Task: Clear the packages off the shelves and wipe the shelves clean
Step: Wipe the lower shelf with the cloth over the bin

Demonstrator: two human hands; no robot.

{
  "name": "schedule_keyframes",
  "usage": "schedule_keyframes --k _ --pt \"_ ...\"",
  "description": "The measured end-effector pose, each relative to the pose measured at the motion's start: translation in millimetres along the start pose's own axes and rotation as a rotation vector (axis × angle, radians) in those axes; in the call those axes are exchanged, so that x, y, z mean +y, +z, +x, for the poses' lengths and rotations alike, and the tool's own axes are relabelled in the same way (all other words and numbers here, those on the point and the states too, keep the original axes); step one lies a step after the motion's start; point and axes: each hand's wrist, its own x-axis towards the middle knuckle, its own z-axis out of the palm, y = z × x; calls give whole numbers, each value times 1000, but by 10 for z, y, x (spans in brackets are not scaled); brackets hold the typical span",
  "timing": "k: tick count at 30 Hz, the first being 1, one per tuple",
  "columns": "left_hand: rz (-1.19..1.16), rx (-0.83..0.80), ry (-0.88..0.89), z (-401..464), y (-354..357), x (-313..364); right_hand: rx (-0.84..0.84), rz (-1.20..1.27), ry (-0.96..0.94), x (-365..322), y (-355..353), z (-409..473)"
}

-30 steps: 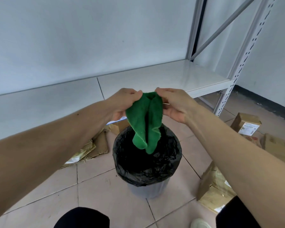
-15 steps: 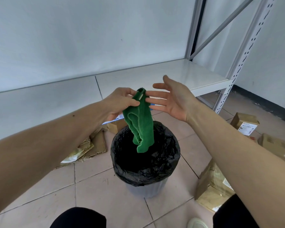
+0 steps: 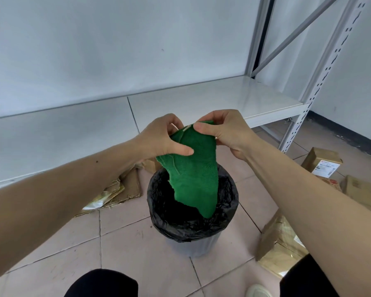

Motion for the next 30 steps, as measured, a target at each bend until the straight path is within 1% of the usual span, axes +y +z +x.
schedule_keyframes --k 3,8,11,15,18,21,22,24,25,26,27,28,30 --pt "52 103 48 -51 66 -81 -7 -21 -31 -59 33 -23" --pt "-81 77 92 -59 -63 -203 71 -39 -40 -98 -91 -26" --pt "-118 124 88 -60 -130 -219 119 -98 -23 -88 -165 -25" --pt "-145 157 44 -36 -239 -231 78 -118 -5 -86 -253 -19" --pt "-42 140 24 -39 -252 -188 39 -248 36 -15 -260 -38" --pt "25 148 4 -50 -339 0 -13 -378 39 -160 -298 -25" --pt "10 150 12 -37 -378 68 -25 -395 4 -237 -321 -13" --pt "-91 183 39 -8 -402 148 16 -379 -103 -359 -332 -1" --pt "-100 200 62 -7 -380 151 22 -420 -165 -362 -309 -11" --pt "-42 190 65 -4 -324 106 -16 -537 -193 -303 -257 -30" --pt "59 148 40 -13 -240 55 -91 -694 -178 -186 -192 -62" --pt "138 118 -5 -23 -159 -19 -142 -800 -130 -47 -140 -74" --pt "150 145 -58 -20 -78 -117 -81 -803 -61 86 -104 -88"
